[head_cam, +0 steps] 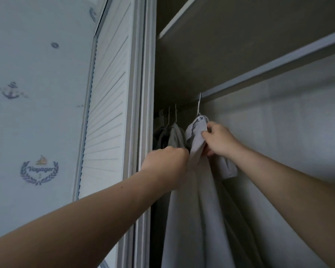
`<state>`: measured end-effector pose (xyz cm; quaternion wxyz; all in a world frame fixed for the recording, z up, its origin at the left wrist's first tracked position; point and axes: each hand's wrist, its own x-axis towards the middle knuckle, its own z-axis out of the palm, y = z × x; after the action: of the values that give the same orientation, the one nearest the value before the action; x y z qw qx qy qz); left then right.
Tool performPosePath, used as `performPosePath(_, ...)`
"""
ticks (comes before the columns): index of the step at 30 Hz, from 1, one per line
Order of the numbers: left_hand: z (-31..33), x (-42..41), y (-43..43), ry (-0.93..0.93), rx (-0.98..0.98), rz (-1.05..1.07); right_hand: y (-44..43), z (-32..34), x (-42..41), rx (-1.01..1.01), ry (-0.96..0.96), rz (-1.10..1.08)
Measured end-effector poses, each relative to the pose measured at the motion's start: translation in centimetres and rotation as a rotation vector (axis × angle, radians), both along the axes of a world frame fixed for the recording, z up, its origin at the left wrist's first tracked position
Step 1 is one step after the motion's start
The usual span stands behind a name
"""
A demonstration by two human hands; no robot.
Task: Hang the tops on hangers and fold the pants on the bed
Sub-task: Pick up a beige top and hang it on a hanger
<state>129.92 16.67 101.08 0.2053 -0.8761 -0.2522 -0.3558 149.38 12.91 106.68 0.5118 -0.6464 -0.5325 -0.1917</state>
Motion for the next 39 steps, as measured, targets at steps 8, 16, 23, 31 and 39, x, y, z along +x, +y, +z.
performPosePath(8, 0.9, 1.7, 0.7, 0.079, 0.185, 0.257, 8.0, 1.3, 2.2, -0.039, -0.070, 0.017)
performPosePath(16, 0.5, 2.9, 2.3, 0.165, 0.208, 0.370, 11.7, 0.3, 3.9, -0.041, -0.093, 0.077)
performPosePath(23, -0.9, 0.2, 2.2, 0.109, 0.351, 0.176, 7.0, -2.4, 2.0, 0.076, -0.129, -0.038)
performPosePath(31, -5.0, -11.4, -0.6, 0.087, 0.308, 0.196, -0.3, -8.2, -9.4, 0.097, -0.448, 0.080)
performPosePath(39, -13.9, -30.2, -6.0, -0.006, 0.136, 0.288, -5.7, -16.9, -26.6, -0.101, -0.593, 0.206)
